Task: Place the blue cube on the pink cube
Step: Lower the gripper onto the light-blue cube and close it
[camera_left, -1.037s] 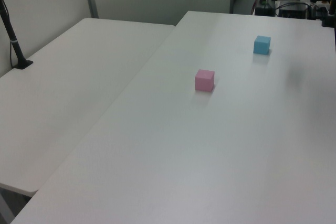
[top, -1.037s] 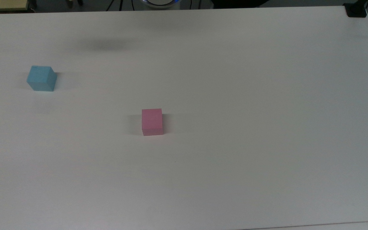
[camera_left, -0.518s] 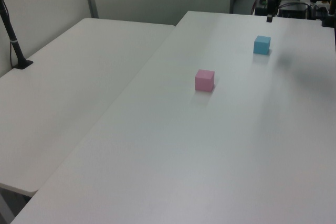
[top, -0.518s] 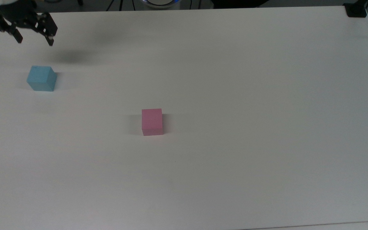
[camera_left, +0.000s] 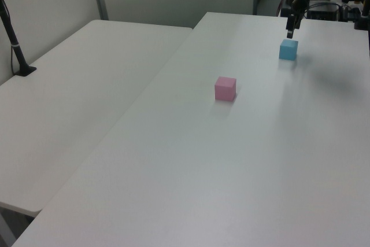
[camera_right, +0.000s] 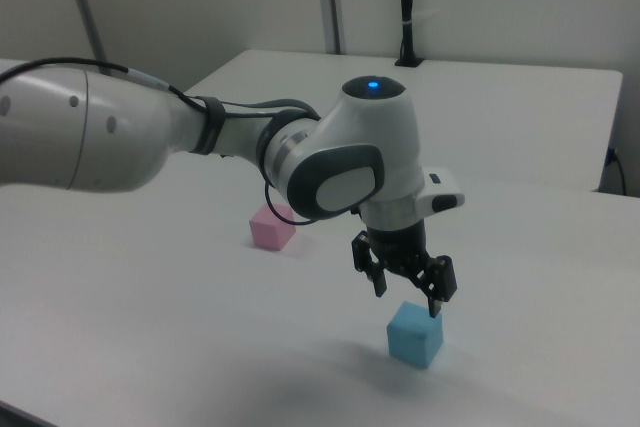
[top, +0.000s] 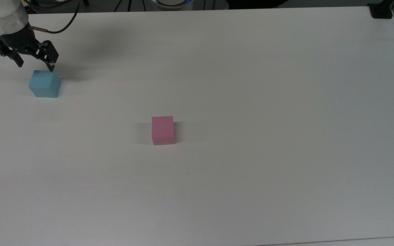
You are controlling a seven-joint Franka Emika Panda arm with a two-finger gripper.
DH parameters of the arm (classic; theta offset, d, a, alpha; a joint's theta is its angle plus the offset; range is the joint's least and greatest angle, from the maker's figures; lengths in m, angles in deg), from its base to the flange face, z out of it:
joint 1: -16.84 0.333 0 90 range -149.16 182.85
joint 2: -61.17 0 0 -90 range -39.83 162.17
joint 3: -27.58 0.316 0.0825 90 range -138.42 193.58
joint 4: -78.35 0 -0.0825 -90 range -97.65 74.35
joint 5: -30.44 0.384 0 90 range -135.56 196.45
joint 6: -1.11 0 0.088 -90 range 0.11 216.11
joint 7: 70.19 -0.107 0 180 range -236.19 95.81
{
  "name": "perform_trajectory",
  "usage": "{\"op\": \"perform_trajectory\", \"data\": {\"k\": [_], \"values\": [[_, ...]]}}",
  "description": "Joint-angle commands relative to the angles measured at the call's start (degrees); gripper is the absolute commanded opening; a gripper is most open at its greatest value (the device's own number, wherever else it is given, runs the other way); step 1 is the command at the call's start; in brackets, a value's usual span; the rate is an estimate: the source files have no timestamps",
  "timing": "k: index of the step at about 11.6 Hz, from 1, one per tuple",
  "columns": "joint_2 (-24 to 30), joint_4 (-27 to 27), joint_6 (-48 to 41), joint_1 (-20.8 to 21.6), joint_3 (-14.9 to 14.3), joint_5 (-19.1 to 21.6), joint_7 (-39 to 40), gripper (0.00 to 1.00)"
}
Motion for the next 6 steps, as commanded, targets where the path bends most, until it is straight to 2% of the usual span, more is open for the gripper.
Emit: {"op": "perform_trajectory", "data": {"k": [1,6], "values": [[-2.01,-0.23,3.2,0.22,-0.29,0.96,0.74,0.95],[-5.52,-0.49,6.01,0.3,-0.03,0.79,0.47,0.95]]}}
